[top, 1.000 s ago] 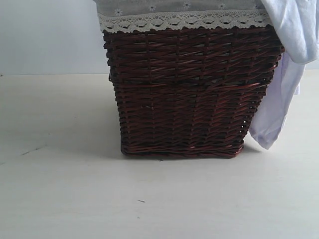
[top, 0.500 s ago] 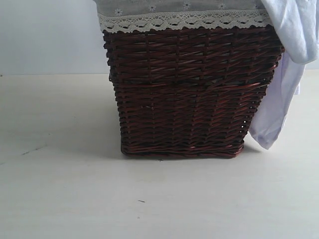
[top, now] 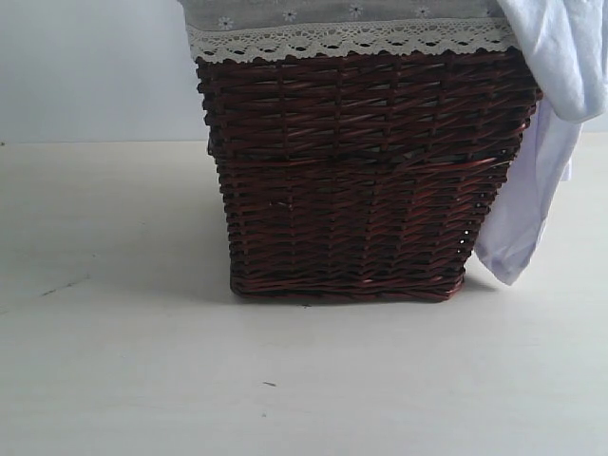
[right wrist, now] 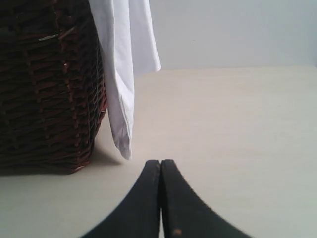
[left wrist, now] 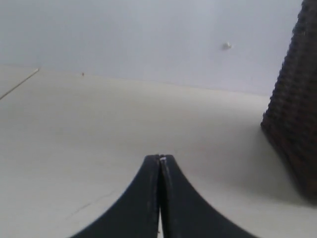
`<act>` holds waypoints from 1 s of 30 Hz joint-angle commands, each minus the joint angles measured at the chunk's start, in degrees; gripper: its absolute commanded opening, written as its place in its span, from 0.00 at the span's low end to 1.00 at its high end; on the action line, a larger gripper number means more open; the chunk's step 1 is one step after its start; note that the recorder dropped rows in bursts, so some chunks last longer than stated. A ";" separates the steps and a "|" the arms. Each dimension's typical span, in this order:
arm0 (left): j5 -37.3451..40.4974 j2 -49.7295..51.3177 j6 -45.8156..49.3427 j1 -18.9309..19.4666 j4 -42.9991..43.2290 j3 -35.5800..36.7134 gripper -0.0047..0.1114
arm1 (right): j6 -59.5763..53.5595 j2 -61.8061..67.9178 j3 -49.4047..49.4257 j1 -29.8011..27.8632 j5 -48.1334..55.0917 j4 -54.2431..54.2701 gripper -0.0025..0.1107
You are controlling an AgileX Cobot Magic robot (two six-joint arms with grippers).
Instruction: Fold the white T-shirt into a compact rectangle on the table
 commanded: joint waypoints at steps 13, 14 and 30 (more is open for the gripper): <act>-19.49 -0.37 -19.03 0.18 -1.25 0.18 0.04 | 33.67 -0.35 0.26 -0.27 -33.81 -2.74 0.02; -19.49 -0.37 -22.69 0.18 -1.25 0.18 0.04 | 34.69 -0.35 0.26 -0.27 -33.81 -2.74 0.02; 0.36 1.33 -32.80 -6.37 -3.84 -3.03 0.04 | 38.59 2.37 -1.52 -0.27 -21.99 -3.18 0.02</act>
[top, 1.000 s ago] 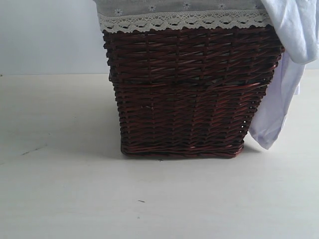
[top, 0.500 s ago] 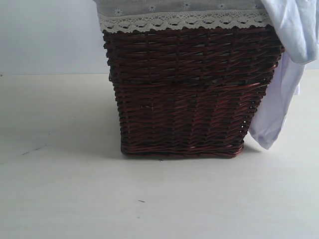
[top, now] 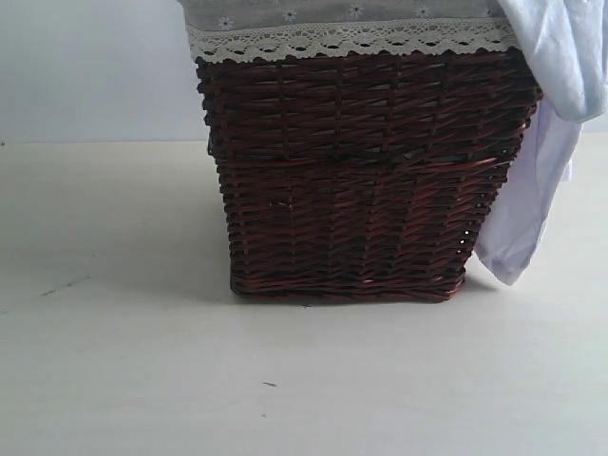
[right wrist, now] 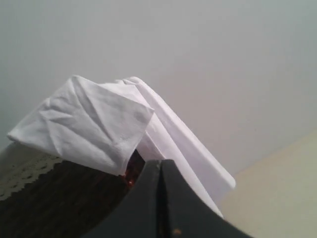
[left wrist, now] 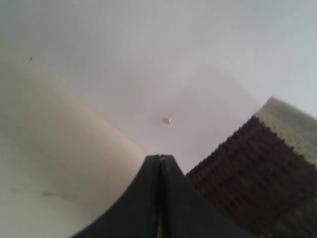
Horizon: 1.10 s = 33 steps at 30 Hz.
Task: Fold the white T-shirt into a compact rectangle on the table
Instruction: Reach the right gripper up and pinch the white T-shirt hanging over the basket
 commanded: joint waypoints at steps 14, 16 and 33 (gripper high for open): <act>17.63 38.44 37.10 -17.56 -5.81 -26.72 0.04 | -11.25 29.24 -19.39 8.93 15.32 -9.31 0.02; 18.45 41.63 39.84 -17.56 -3.59 -28.36 0.04 | -18.23 32.56 -22.55 11.62 20.02 -9.19 0.02; 17.16 50.69 44.21 -17.56 3.63 -30.63 0.04 | -32.42 65.45 -32.89 16.05 27.35 -15.43 0.02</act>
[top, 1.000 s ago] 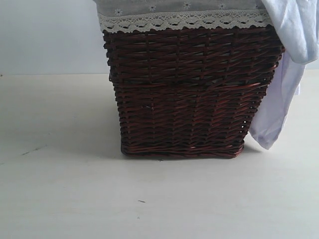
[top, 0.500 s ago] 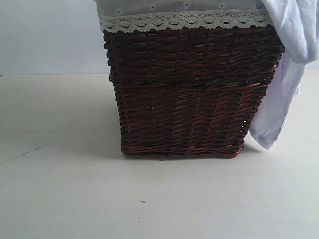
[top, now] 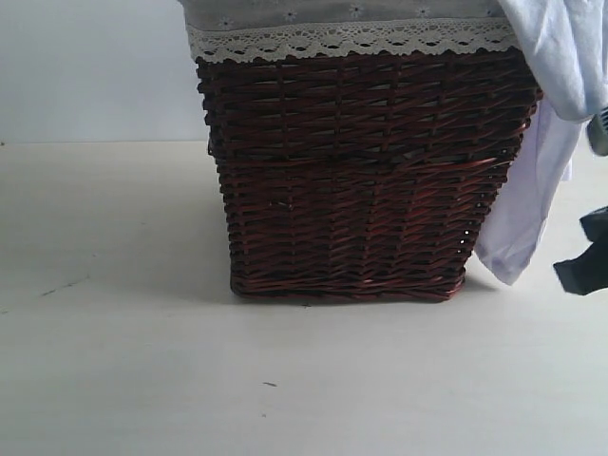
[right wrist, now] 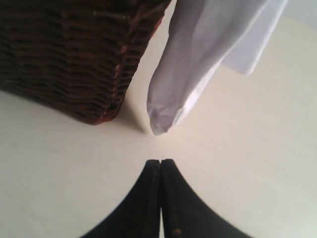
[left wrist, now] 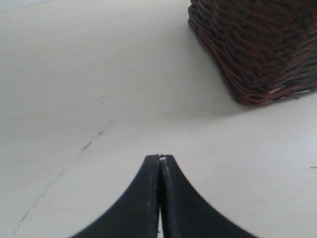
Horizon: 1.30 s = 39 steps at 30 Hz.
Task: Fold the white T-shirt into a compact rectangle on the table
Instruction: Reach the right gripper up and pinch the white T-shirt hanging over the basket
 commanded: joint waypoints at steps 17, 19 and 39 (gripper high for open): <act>0.07 0.14 0.04 -0.27 0.22 -0.39 0.04 | 45.02 24.47 -0.31 0.07 -8.40 -31.11 0.47; 0.21 0.14 0.04 -0.27 0.22 -0.39 0.04 | 47.30 26.34 -0.31 0.07 -9.74 -33.49 0.48; -0.11 0.14 0.04 -0.27 0.22 0.23 0.51 | 101.91 45.13 -8.79 0.07 -9.18 -82.34 0.48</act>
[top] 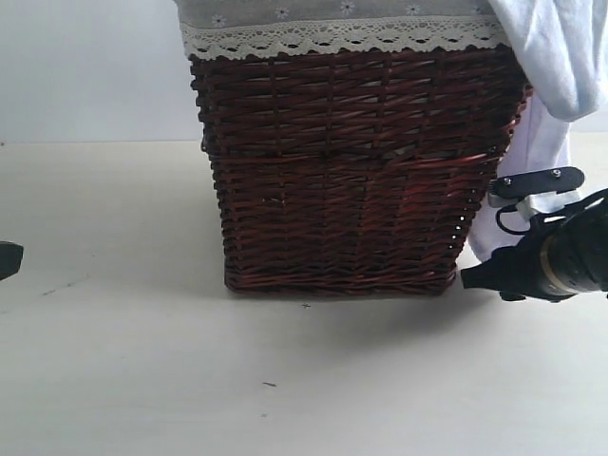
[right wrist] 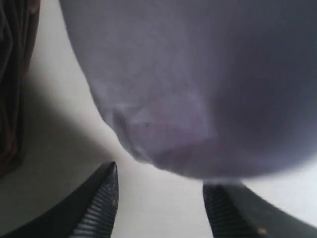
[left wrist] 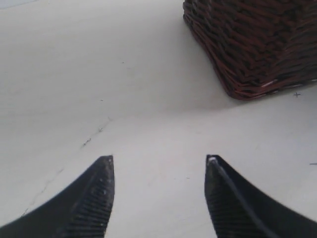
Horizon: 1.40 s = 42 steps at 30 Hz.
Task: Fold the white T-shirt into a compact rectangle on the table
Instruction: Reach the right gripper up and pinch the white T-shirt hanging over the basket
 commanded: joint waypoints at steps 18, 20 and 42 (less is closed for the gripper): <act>-1.42 0.14 -1.76 -0.27 0.01 0.11 0.51 | -7.57 5.64 -11.66 0.07 -1.43 -1.60 0.23; -1.42 0.14 -1.76 -0.27 0.01 0.11 0.51 | -8.58 6.90 -12.66 0.07 -1.89 -1.60 0.16; -1.41 0.14 -2.01 -0.27 0.01 0.11 0.51 | -11.33 -39.12 1.21 0.07 -8.33 -0.51 0.02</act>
